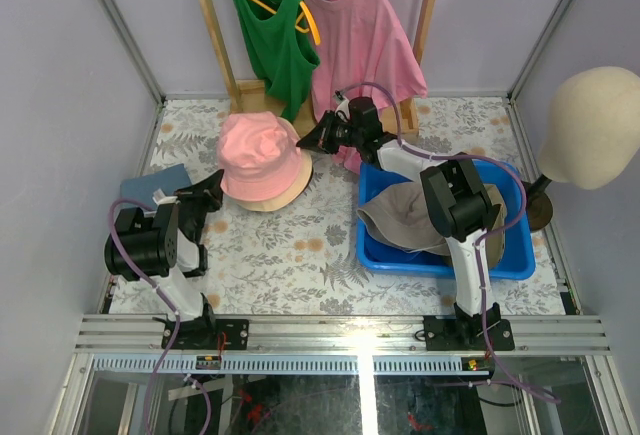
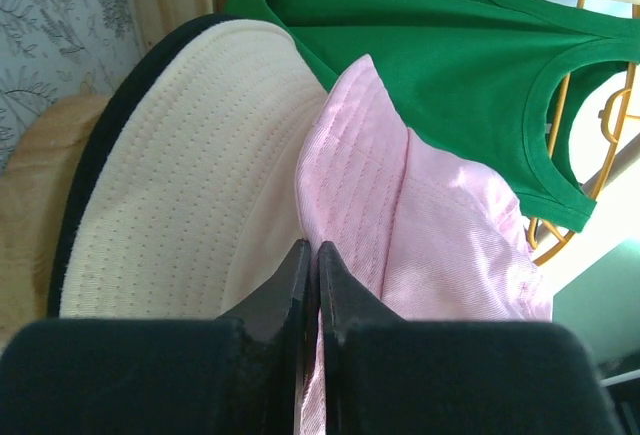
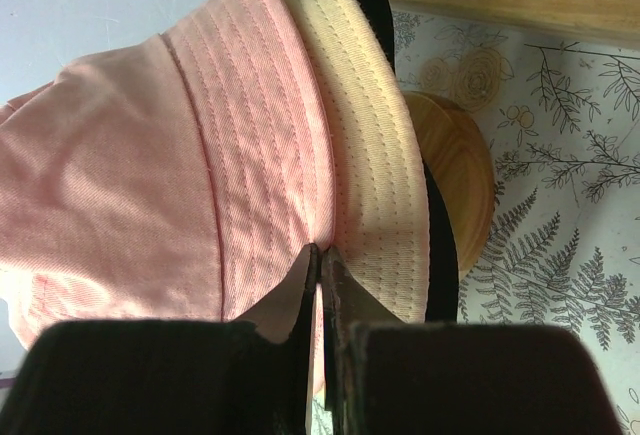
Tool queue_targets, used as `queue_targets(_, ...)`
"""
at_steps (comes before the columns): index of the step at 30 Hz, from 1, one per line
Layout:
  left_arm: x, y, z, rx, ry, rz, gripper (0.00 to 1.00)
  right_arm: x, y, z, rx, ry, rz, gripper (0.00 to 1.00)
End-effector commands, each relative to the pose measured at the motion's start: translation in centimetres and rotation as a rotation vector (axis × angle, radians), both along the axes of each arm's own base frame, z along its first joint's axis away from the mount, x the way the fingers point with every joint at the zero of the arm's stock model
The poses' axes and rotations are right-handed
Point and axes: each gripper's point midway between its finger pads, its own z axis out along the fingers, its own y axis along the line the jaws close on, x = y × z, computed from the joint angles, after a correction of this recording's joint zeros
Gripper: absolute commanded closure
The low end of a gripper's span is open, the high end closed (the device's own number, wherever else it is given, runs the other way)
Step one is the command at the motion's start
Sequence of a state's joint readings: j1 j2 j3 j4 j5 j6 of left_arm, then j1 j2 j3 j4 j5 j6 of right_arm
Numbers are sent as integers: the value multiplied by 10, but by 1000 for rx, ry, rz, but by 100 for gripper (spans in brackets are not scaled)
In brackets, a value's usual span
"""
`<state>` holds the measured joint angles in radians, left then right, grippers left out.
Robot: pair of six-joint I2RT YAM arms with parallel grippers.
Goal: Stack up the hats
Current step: Stack the hat on the hat.
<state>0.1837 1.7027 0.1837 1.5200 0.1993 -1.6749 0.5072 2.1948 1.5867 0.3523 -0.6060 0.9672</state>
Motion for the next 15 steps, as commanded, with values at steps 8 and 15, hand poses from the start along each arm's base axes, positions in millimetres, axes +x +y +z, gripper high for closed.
queue_targets(8,-5,1,-36,73,170,13,100,12,-15,-18,-67,5,-26,100)
queue_targets(15,-9,5,-67,196,388,-5,100,9,-23,-40,-97,44,-35,100)
